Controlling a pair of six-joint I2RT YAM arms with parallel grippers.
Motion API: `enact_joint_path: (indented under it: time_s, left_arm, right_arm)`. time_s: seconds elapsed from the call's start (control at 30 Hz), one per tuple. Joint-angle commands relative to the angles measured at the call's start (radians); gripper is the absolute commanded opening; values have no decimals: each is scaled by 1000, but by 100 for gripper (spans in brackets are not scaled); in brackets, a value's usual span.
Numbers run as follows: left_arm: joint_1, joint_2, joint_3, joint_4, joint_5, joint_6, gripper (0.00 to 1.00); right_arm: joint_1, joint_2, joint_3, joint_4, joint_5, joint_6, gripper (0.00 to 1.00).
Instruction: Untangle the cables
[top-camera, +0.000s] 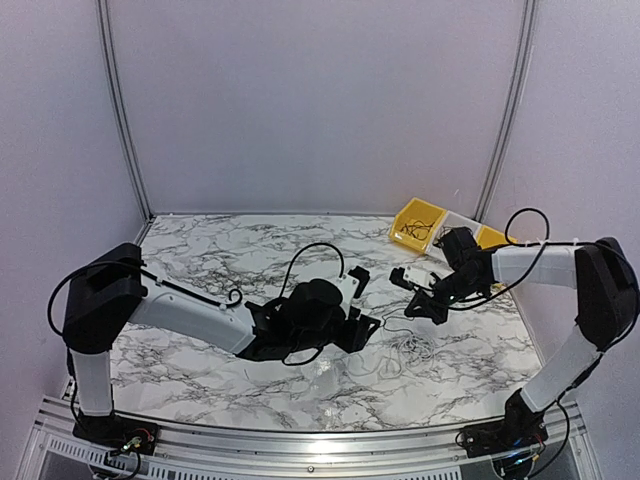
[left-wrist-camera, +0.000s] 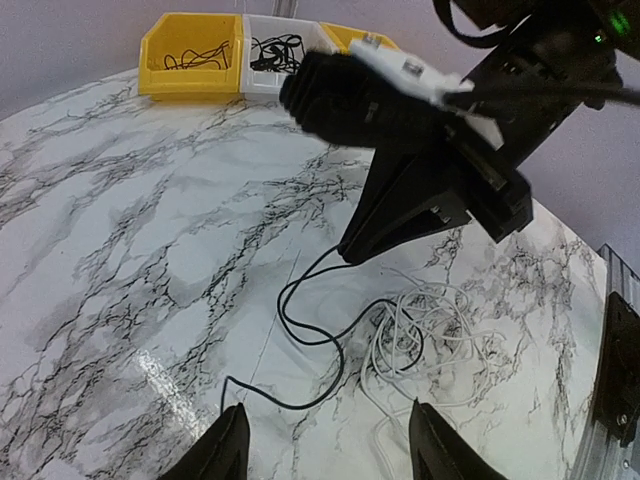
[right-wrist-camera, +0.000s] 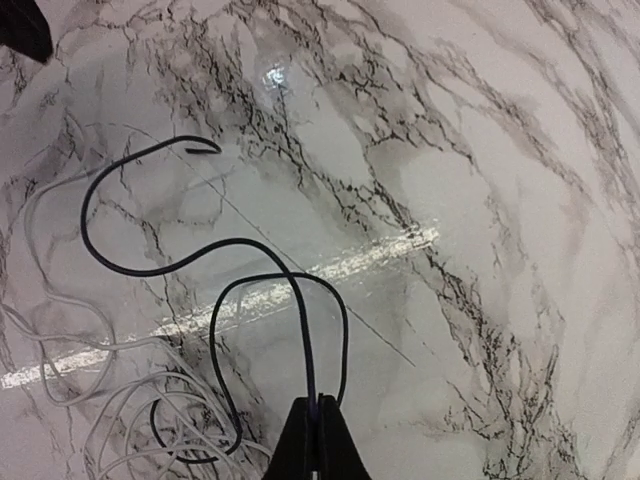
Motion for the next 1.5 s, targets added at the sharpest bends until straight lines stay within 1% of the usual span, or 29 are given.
enact_joint_path:
  time_s: [0.0,0.1,0.2,0.3,0.4,0.6,0.73,0.83,0.9,1.0,1.1,1.23,1.33,1.47]
  left_arm:
    - [-1,78,98,63,18,-34,57]
    - [-1,149,171,136,44,-17,58]
    - [-1,245,289,146,95,-24,58]
    - [-1,350,396,151,140,-47,55]
    - [0,423,450,156,154,-68,52]
    - [1,505,483,163,179,-104,47]
    - [1,520,470,166,184,-113,44]
    - [1,510,446,167,183,-116,43]
    - [1,488,415,172,177,-120,43]
    - [1,406,340,203,169,-110,44]
    - [1,292,244,226,163,-76,47]
    - [1,112,107,237,159,-39,51]
    - [1,-22,-4,235,132,-16,53]
    - [2,-190,-143,196,72,48,56]
  right_arm:
    - [11,-149,78,-18,-103,95,0]
    - [11,-224,103,-48,-156,120,0]
    - [11,-272,155,-112,-185,124,0]
    - [10,-306,225,-168,-191,136,0]
    - [10,-335,313,-210,-213,154,0]
    - [1,-327,551,-240,-286,210,0]
    - [-9,-289,708,-252,-360,263,0]
    - [-15,-260,800,-246,-387,295,0]
    - [-19,-250,832,-216,-361,321,0]
    - [-26,-244,816,-117,-264,355,0]
    - [-53,-228,787,-33,-174,383,0]
    - [-109,-193,734,76,-94,417,0]
    - [-146,-137,707,133,-40,418,0]
    - [-203,0,711,182,3,427,0]
